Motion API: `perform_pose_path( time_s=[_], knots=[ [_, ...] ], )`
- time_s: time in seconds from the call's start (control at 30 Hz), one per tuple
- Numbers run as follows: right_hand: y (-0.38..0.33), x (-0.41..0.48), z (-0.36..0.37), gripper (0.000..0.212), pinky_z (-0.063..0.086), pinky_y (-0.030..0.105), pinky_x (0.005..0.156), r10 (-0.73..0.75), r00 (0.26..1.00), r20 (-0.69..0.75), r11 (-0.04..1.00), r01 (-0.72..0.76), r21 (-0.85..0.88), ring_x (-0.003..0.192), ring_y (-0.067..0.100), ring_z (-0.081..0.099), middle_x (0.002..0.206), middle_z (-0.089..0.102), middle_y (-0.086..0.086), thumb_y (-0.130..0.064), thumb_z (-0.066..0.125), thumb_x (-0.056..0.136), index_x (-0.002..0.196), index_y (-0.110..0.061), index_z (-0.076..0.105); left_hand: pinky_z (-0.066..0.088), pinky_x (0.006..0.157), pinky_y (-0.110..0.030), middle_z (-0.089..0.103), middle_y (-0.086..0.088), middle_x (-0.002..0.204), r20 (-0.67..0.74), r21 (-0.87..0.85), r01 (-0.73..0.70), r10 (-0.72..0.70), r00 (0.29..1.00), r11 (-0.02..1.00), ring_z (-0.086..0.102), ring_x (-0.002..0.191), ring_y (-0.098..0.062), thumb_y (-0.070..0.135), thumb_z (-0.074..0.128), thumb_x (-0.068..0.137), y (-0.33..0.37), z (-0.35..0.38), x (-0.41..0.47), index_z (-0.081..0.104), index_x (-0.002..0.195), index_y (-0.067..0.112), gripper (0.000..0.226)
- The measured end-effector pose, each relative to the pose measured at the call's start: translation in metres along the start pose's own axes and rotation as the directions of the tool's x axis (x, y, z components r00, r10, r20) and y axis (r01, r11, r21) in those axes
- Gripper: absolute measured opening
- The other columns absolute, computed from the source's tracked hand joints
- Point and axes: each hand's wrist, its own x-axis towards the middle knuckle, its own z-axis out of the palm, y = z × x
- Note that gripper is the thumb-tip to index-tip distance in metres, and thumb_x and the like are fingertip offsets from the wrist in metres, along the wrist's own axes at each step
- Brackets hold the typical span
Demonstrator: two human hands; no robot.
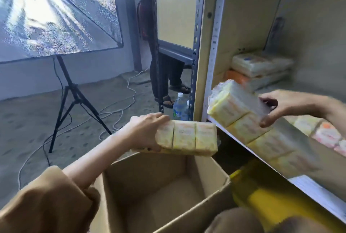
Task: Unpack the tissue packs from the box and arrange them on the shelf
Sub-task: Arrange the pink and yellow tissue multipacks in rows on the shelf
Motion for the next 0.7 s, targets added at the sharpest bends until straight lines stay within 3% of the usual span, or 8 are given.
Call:
perform_pose_path(
  time_s=[0.13,0.23,0.3,0.37,0.5,0.57,0.63,0.7],
  knots=[
    [0.032,-0.052,-0.027,0.083,0.028,0.025,0.054,0.068,0.993,-0.096,0.993,-0.077,-0.086,0.044,0.001,0.04,0.046,0.049,-0.015,-0.078,0.07,0.007,0.056,-0.015,0.043,0.051,0.092,-0.045,0.047,0.004,0.136,-0.155,0.055,-0.177,0.184,0.971,0.983,0.049,0.124,-0.019,0.053,0.071,0.064,0.033,-0.03,0.021,0.033,0.139,0.026,0.088],
    [0.072,-0.088,-0.04,0.101,0.038,0.031,0.062,0.142,0.978,-0.151,0.988,-0.15,-0.044,0.059,0.006,0.053,0.062,0.064,-0.004,-0.081,0.067,0.004,0.071,-0.006,0.059,0.055,0.086,-0.047,0.057,-0.004,0.129,-0.295,0.115,-0.311,0.332,0.896,0.943,0.058,0.117,-0.024,0.052,0.07,0.066,0.067,-0.046,0.044,0.042,0.136,0.02,0.082],
    [0.095,-0.113,-0.046,0.11,0.044,0.029,0.066,0.205,0.964,-0.169,0.976,-0.215,-0.042,0.066,0.01,0.06,0.076,0.07,0.007,-0.08,0.069,0.004,0.083,-0.004,0.065,0.061,0.07,-0.042,0.068,-0.008,0.11,-0.361,0.176,-0.395,0.432,0.827,0.902,0.069,0.099,-0.025,0.052,0.067,0.062,0.089,-0.05,0.062,0.054,0.123,0.013,0.074],
    [0.113,-0.138,-0.049,0.107,0.045,0.022,0.061,0.283,0.943,-0.178,0.954,-0.296,-0.053,0.062,0.002,0.06,0.076,0.07,0.005,-0.079,0.07,0.005,0.083,-0.006,0.065,0.06,0.061,-0.038,0.072,-0.009,0.099,-0.385,0.165,-0.439,0.468,0.795,0.883,0.073,0.089,-0.025,0.046,0.078,0.052,0.112,-0.046,0.081,0.061,0.113,0.009,0.073],
    [0.142,-0.174,-0.048,0.106,0.036,0.032,0.064,0.456,0.875,-0.161,0.876,-0.474,-0.095,0.07,0.014,0.05,0.077,0.061,0.007,-0.082,0.065,0.005,0.078,-0.005,0.058,0.057,0.081,-0.038,0.065,-0.009,0.119,-0.39,0.077,-0.548,0.531,0.753,0.833,0.065,0.11,-0.025,0.026,0.086,0.052,0.163,-0.033,0.116,0.053,0.126,0.01,0.082],
    [0.156,-0.185,-0.045,0.101,0.034,0.027,0.061,0.518,0.846,-0.128,0.842,-0.53,-0.098,0.066,0.012,0.048,0.073,0.055,0.001,-0.081,0.066,0.005,0.076,-0.011,0.056,0.059,0.076,-0.035,0.068,-0.007,0.115,-0.402,0.112,-0.597,0.586,0.704,0.794,0.068,0.104,-0.024,0.027,0.089,0.041,0.183,-0.022,0.133,0.048,0.122,0.014,0.092],
    [0.163,-0.193,-0.038,0.085,0.038,0.016,0.056,0.572,0.815,-0.09,0.81,-0.579,-0.092,0.062,0.006,0.052,0.073,0.061,-0.003,-0.064,0.08,0.018,0.08,-0.009,0.061,0.06,0.068,-0.029,0.071,-0.004,0.107,-0.398,0.131,-0.621,0.615,0.681,0.772,0.073,0.092,-0.02,0.034,0.092,0.028,0.203,-0.012,0.146,0.05,0.115,0.015,0.099],
    [0.172,-0.195,-0.03,0.053,0.042,0.013,0.058,0.624,0.779,-0.068,0.777,-0.627,-0.054,0.065,0.005,0.056,0.078,0.066,0.0,-0.038,0.088,0.046,0.083,-0.008,0.064,0.06,0.067,-0.026,0.072,-0.002,0.104,-0.384,0.158,-0.654,0.656,0.65,0.74,0.073,0.089,-0.017,0.037,0.093,0.019,0.219,-0.001,0.157,0.054,0.111,0.014,0.103]
  ],
)
